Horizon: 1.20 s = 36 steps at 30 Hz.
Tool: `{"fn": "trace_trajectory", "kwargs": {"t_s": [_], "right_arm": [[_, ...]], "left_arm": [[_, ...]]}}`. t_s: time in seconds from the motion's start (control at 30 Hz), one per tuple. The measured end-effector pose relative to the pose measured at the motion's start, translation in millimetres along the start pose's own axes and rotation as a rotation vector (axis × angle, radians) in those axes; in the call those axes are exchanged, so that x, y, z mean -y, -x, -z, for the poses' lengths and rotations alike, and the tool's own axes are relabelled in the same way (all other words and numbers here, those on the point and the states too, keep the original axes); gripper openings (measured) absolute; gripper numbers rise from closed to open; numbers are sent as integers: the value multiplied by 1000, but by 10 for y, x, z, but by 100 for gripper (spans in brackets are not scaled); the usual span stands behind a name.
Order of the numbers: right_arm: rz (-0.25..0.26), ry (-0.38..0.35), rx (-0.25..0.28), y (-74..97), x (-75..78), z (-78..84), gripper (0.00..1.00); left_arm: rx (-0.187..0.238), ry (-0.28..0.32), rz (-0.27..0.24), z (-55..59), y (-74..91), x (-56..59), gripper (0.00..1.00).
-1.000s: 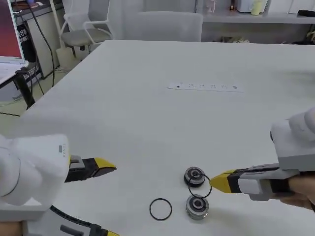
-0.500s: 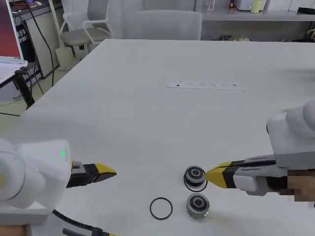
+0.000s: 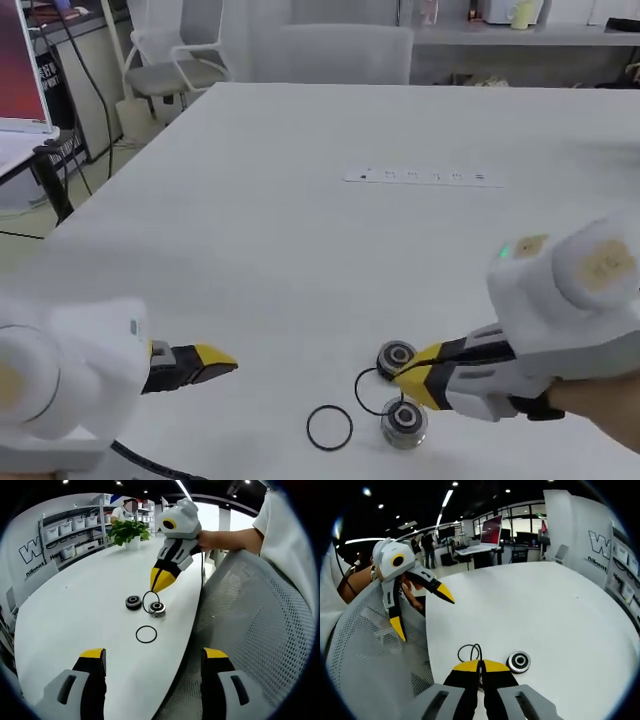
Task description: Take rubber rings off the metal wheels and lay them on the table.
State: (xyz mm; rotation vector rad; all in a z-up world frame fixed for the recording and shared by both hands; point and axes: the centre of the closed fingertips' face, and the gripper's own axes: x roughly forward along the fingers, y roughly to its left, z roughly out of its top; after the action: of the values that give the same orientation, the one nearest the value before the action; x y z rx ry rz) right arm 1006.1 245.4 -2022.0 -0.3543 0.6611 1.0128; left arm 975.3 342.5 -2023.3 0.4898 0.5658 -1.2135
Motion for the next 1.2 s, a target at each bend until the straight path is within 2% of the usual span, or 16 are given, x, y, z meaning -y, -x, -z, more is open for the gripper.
{"fn": "trace_trajectory", "kwargs": {"t_s": [0.37, 0.67, 0.8, 0.97, 1.2], "right_arm": [[-39, 103, -30, -134, -206, -15, 0], [-60, 125, -48, -205, -274, 27, 0], [-88, 88, -41, -273, -318, 43, 0], [-80, 46, -42, -332, -271, 71, 0], [-75, -73, -22, -389, -189, 119, 0]], "left_arm": [[-6, 0, 3, 19, -6, 5, 75], [-13, -4, 7, 35, -11, 15, 75], [-13, -5, 13, 33, -14, 31, 75], [-21, -5, 15, 53, -18, 37, 74], [-35, -9, 8, 84, -26, 22, 74]]}}
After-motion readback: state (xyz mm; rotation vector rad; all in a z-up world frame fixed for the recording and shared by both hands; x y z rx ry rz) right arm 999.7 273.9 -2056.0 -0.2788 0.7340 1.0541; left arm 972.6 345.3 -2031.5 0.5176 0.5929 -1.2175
